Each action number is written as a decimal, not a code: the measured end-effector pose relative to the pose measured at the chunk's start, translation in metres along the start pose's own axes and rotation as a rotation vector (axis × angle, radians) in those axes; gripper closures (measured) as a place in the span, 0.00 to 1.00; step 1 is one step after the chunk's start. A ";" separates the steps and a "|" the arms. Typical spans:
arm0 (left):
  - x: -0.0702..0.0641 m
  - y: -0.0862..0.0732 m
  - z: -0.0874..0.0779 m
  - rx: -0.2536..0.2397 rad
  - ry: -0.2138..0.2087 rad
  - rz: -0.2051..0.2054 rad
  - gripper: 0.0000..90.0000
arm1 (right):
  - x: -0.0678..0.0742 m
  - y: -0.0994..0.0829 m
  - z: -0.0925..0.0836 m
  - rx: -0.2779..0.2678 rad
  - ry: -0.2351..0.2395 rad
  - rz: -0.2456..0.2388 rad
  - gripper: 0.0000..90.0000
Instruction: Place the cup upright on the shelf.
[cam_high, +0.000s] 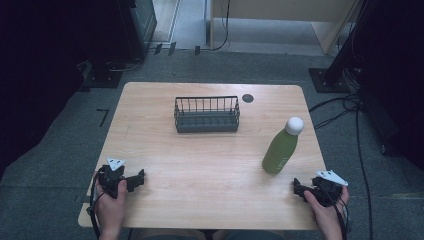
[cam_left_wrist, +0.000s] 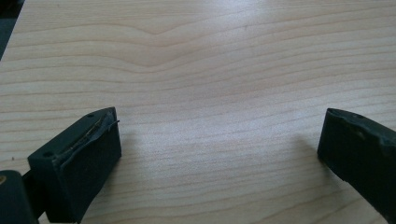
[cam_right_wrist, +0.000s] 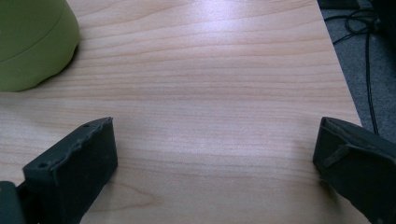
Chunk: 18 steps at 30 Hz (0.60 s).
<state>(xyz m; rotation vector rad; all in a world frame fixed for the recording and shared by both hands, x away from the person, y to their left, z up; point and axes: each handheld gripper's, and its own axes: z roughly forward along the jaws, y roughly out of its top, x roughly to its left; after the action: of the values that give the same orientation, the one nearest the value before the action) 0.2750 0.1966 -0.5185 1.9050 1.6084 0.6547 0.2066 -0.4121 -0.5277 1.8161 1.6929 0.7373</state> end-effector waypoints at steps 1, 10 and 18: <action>0.000 0.000 0.000 0.000 0.000 0.000 0.00 | 0.000 0.000 0.000 0.000 0.000 0.000 0.00; 0.000 0.000 0.000 0.000 0.000 0.000 0.00 | 0.002 0.001 -0.001 0.011 -0.006 0.010 0.00; 0.000 0.000 0.000 0.000 0.000 0.000 0.00 | 0.009 0.016 -0.017 -0.042 -0.002 -0.005 0.00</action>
<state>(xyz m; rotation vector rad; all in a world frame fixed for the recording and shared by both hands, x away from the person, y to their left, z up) 0.2750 0.1966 -0.5185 1.9048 1.6086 0.6544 0.2062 -0.4039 -0.5045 1.7824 1.6682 0.7635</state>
